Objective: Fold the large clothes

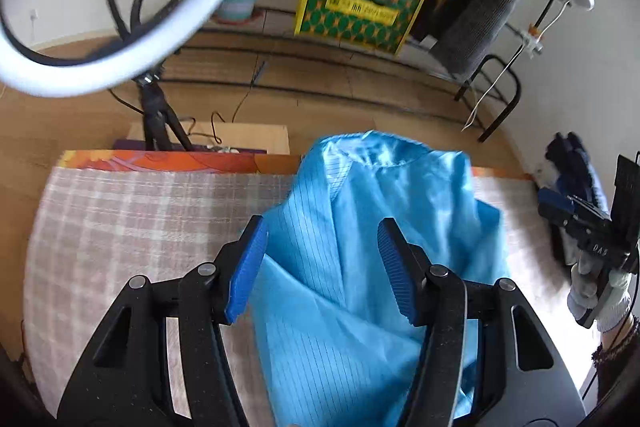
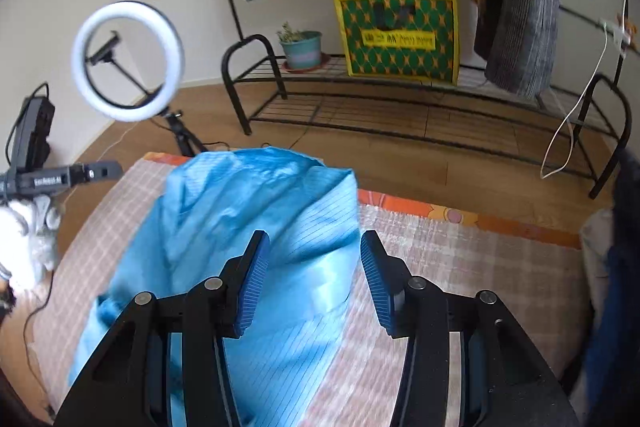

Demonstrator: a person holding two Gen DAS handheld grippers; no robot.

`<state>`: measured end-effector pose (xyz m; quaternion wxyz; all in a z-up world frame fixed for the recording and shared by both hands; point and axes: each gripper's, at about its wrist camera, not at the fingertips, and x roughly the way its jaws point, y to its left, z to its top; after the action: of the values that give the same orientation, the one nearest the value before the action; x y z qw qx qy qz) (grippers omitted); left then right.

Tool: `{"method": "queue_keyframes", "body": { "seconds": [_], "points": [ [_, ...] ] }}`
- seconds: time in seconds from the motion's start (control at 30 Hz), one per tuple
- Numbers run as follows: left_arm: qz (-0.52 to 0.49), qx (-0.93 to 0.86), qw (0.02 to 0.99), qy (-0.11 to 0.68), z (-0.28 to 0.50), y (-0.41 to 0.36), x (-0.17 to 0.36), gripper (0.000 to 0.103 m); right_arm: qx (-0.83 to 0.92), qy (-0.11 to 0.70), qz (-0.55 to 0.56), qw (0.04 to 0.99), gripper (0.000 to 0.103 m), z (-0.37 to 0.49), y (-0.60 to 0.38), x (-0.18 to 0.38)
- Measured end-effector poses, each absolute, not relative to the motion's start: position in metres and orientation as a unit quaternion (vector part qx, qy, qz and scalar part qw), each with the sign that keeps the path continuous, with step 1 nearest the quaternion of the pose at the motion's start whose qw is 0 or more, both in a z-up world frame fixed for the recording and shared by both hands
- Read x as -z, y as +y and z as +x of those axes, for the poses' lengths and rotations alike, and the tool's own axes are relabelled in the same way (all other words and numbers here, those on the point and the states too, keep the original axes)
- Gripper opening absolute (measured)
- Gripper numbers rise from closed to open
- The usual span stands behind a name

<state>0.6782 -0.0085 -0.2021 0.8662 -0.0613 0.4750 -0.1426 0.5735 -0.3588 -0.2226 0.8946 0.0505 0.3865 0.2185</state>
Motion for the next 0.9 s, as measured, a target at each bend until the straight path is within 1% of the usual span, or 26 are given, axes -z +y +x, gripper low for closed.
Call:
{"method": "queue_keyframes", "body": {
  "seconds": [0.13,0.23,0.33,0.43,0.5,0.53,0.57,0.6,0.63,0.67,0.7,0.77,0.9],
  "points": [
    [-0.062,0.145,0.852,0.499,0.720,-0.020,0.240,0.059,-0.222,0.401,0.090,0.884,0.046,0.621,-0.367,0.257],
    [-0.056,0.147,0.840,0.520,0.742,-0.028,0.263,0.059,-0.246,0.408,0.104,0.873,0.046,0.643,-0.363,0.272],
    [-0.064,0.135,0.833,0.533,0.760,-0.031,0.280,0.059,-0.253,0.420,0.094,0.866,0.046,0.661,-0.354,0.285],
    [-0.085,0.138,0.827,0.538,0.770,-0.034,0.292,0.059,-0.279,0.432,0.112,0.850,0.046,0.673,-0.344,0.292],
    [-0.077,0.137,0.834,0.528,0.771,-0.037,0.295,0.058,-0.284,0.440,0.101,0.846,0.046,0.680,-0.334,0.295],
    [-0.073,0.139,0.836,0.525,0.772,-0.039,0.295,0.055,-0.288,0.445,0.091,0.843,0.041,0.683,-0.327,0.296],
    [-0.074,0.141,0.837,0.524,0.772,-0.040,0.295,0.035,-0.289,0.450,0.078,0.842,0.024,0.684,-0.320,0.296],
    [-0.080,0.148,0.834,0.526,0.774,-0.042,0.297,0.016,-0.289,0.453,0.067,0.840,0.016,0.684,-0.315,0.297],
    [-0.081,0.150,0.833,0.526,0.773,-0.043,0.296,0.010,-0.291,0.454,0.058,0.841,0.010,0.683,-0.310,0.296],
    [-0.075,0.149,0.838,0.519,0.772,-0.045,0.293,0.006,-0.290,0.449,0.050,0.844,0.006,0.681,-0.308,0.293],
    [-0.072,0.151,0.844,0.510,0.769,-0.045,0.289,0.004,-0.290,0.443,0.042,0.848,0.005,0.678,-0.306,0.288],
    [-0.082,0.158,0.849,0.498,0.763,-0.045,0.280,0.002,-0.281,0.431,0.036,0.857,0.003,0.673,-0.305,0.280],
    [-0.093,0.174,0.861,0.470,0.745,-0.041,0.251,0.001,-0.275,0.404,0.034,0.872,0.002,0.657,-0.303,0.256]
  ]
}}
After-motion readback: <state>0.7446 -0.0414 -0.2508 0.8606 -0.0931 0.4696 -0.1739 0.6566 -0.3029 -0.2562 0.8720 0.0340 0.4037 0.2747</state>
